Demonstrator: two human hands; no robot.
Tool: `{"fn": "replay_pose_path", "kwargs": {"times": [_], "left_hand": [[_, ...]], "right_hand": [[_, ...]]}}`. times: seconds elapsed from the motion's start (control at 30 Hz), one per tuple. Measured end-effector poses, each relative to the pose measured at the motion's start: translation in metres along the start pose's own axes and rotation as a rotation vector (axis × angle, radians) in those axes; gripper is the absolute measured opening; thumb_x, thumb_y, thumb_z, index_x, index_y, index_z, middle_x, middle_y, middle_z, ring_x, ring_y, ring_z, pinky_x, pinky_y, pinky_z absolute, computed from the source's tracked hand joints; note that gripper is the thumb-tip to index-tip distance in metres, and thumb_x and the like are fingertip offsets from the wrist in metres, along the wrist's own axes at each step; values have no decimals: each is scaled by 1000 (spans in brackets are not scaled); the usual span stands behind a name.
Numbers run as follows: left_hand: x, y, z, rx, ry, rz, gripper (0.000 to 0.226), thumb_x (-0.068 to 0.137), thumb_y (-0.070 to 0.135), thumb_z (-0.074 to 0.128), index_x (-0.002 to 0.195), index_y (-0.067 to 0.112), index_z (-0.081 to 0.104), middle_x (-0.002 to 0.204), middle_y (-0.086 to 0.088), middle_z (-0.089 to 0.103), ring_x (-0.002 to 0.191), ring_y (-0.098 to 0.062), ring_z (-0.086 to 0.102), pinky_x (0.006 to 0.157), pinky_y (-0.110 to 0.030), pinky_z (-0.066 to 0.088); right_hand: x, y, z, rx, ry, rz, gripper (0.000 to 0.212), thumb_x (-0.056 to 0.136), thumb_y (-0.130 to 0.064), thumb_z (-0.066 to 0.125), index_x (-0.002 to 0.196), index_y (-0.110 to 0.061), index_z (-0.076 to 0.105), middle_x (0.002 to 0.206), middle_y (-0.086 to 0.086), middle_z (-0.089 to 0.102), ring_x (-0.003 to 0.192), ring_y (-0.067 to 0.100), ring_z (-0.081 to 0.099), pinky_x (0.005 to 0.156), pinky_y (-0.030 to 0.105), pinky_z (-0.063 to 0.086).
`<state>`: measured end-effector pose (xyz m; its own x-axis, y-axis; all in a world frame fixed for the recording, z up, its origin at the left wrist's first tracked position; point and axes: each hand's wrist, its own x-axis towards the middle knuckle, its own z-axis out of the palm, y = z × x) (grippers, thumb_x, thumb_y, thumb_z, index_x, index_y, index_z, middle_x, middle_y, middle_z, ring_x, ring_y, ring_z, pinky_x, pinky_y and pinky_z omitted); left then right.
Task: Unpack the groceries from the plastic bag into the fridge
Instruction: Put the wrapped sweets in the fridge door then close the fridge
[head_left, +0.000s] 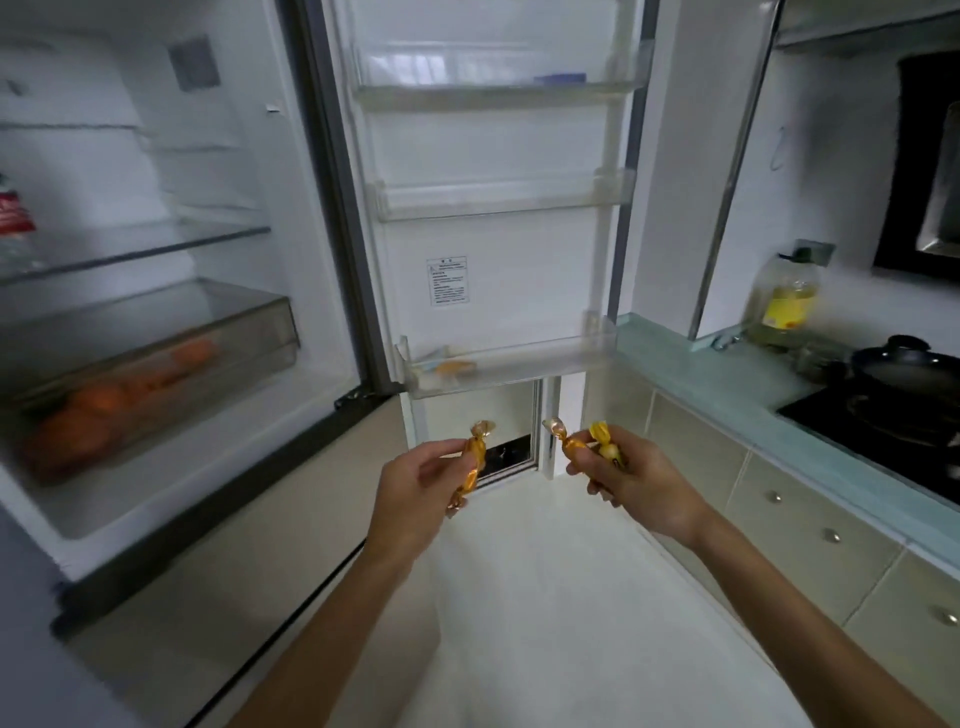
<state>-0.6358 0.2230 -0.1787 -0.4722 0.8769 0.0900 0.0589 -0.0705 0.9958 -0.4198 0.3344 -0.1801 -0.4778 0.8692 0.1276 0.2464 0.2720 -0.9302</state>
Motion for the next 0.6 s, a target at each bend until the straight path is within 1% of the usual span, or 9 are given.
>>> {"fn": "replay_pose_path", "kwargs": {"times": [0.07,0.13,0.2,0.23,0.33,0.4,0.47,0.53,0.6], "left_hand": [[27,-3,-9,51,14,46,16,88,15,70,104,17,73,91,0,77,85,-17,73,69,-24,60],[59,-4,-12,112,34,118,17,87,14,71,103,18,73,91,1,77,79,-13,72,65,-19,57],[95,-5,-12,165,52,188,18,85,16,74,102,19,74,90,3,77,78,-8,70,65,-16,53],[115,-5,-11,199,61,203,19,84,17,74,102,22,74,91,5,76,80,-6,70,68,-15,54],[176,-2,-2,350,51,233,23,83,18,74,106,23,72,97,12,74,88,3,68,74,-11,53],[219,1,7,465,50,271,22,83,16,74,104,21,72,95,13,72,86,7,66,72,-6,51],[259,3,13,590,55,312,19,82,17,76,99,24,71,89,17,71,82,10,65,70,-4,49],[297,3,14,743,-4,346,16,82,24,77,97,27,71,87,17,70,79,6,65,72,-9,51],[330,-2,12,917,-74,344,14,81,31,78,93,27,72,85,16,69,78,1,65,73,-16,52]], "right_hand": [[36,4,2,-32,-22,-33,13,95,-26,59,105,-19,64,84,2,69,63,10,57,52,20,44],[77,9,2,-97,-46,-97,15,95,-29,59,109,-27,65,82,-1,65,67,10,59,55,24,49],[119,13,1,-172,-71,-174,19,94,-35,59,112,-37,64,88,0,63,71,12,62,60,29,54],[141,15,1,-188,-83,-197,20,93,-36,59,113,-39,63,92,0,62,73,12,63,60,28,55],[206,12,0,-200,-107,-242,23,94,-33,60,117,-34,64,98,-2,61,78,10,63,65,19,50],[249,11,-3,-253,-117,-282,25,94,-34,59,117,-31,65,100,-2,62,84,12,61,71,17,45],[289,11,-7,-342,-132,-332,24,94,-35,59,116,-28,66,98,0,63,84,10,57,72,14,41],[326,15,-10,-424,-156,-375,21,94,-35,59,111,-26,68,95,1,64,84,13,58,74,18,42],[360,24,-10,-503,-199,-372,17,92,-34,62,105,-26,69,95,0,66,87,15,60,79,27,45]]}}
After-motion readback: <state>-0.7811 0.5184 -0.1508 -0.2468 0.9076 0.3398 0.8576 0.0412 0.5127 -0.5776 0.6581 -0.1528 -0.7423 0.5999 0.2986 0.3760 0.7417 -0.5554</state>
